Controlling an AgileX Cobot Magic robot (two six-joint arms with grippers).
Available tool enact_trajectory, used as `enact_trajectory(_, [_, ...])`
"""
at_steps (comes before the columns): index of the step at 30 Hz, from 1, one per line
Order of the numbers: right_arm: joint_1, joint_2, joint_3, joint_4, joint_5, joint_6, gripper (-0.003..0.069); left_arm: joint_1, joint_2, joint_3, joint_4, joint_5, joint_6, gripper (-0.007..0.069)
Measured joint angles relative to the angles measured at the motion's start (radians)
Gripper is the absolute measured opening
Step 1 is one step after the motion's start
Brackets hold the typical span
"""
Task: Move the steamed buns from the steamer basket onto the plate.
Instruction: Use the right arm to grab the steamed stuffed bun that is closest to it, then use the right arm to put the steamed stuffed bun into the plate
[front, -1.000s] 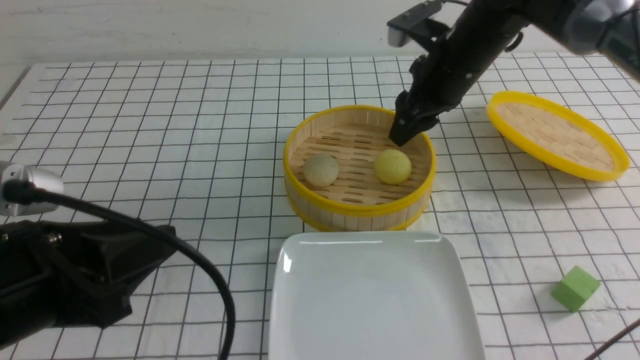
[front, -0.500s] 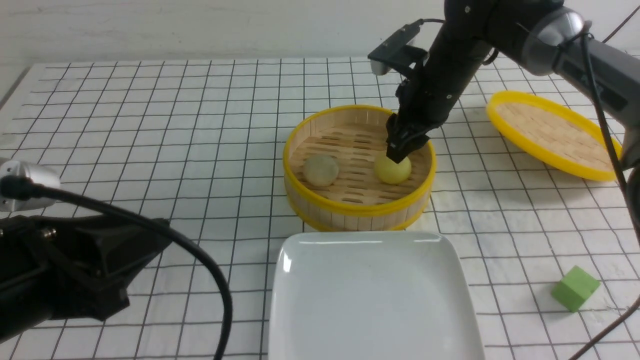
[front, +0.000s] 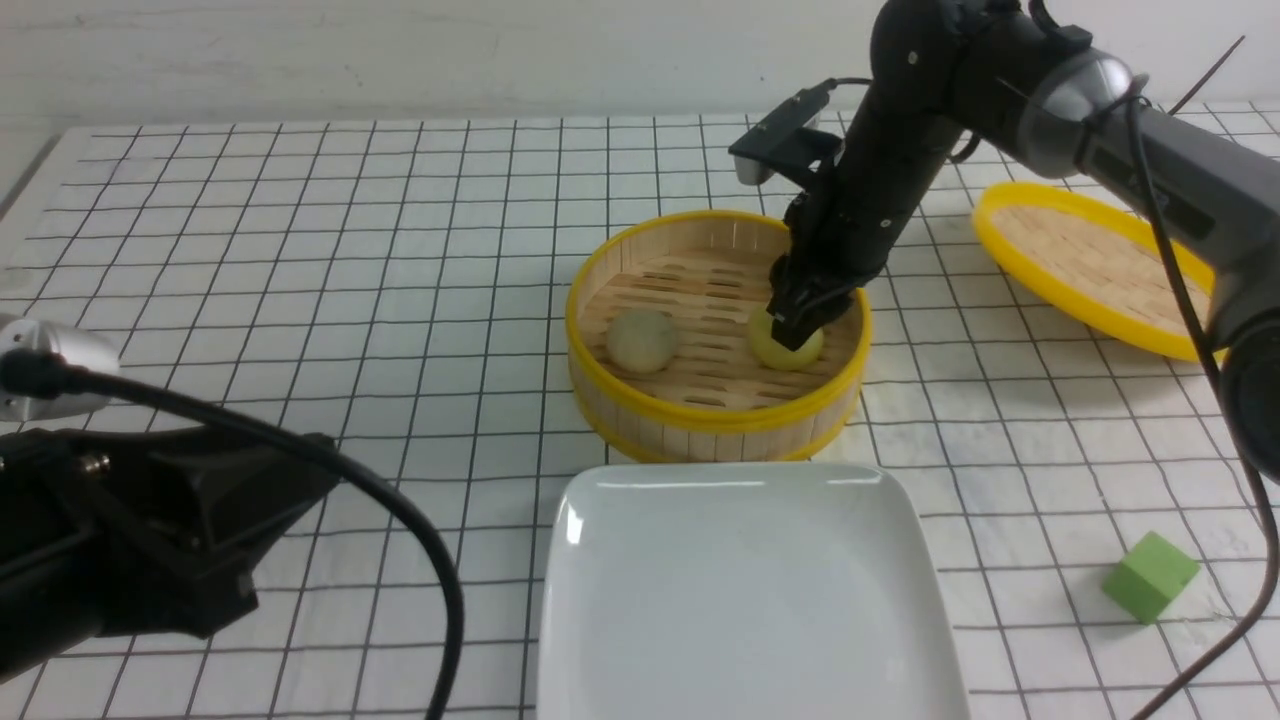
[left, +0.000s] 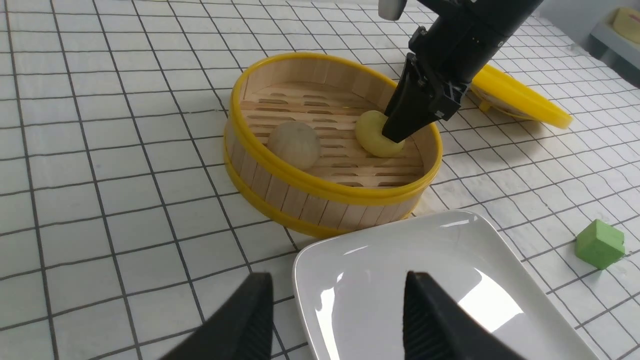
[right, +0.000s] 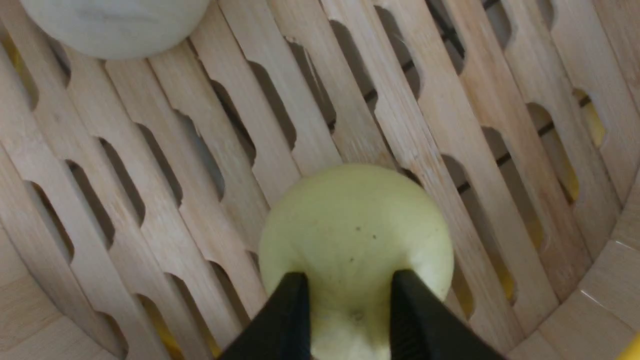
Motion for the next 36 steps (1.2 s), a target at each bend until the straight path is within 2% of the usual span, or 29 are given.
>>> enact_trajectory(1, [0.000,0.000,0.000,0.000,0.000,0.000,0.0187,0.000,0.000,0.000,0.000,-0.001,0.000,0.0377])
enact_trajectory(2, [0.000,0.000,0.000,0.000,0.000,0.000,0.0091,0.000,0.000,0.000,0.000,-0.003,0.000,0.0377])
enact_trajectory(5, [0.000,0.000,-0.002,-0.002,0.000,0.015,0.0012,0.000,0.000,0.000,0.000,-0.003,0.000,0.0377])
enact_trajectory(12, [0.000,-0.016,-0.099,-0.010,0.004,0.077,0.0015,0.000,0.000,0.000,0.000,-0.003,0.000,0.0377])
enact_trajectory(17, [0.000,-0.125,-0.127,0.018,0.006,0.114,0.0015,0.000,0.000,0.000,0.000,-0.004,0.000,0.0377])
enact_trajectory(22, [0.000,-0.275,-0.116,0.027,0.014,0.217,0.0018,0.000,0.000,0.000,0.000,-0.008,0.000,0.0377])
enact_trajectory(26, [0.002,-0.390,-0.003,0.067,0.015,0.309,0.0018,0.000,0.000,0.000,0.000,-0.012,0.000,0.0377])
enact_trajectory(27, [0.010,-0.458,0.093,0.074,0.015,0.338,0.0018,0.000,0.000,0.000,0.000,-0.013,0.000,0.0377])
enact_trajectory(28, [0.011,-0.466,0.093,0.074,0.015,0.340,0.0018,0.000,0.000,0.000,0.000,-0.013,0.000,0.0377])
enact_trajectory(31, [0.057,-0.609,0.326,0.076,0.019,0.363,0.0020,0.000,0.000,0.000,0.000,-0.014,0.000,0.0377])
enact_trajectory(36, [0.133,-0.715,0.536,0.083,0.018,0.363,0.0021,0.000,0.000,0.000,-0.001,-0.019,0.000,0.0377])
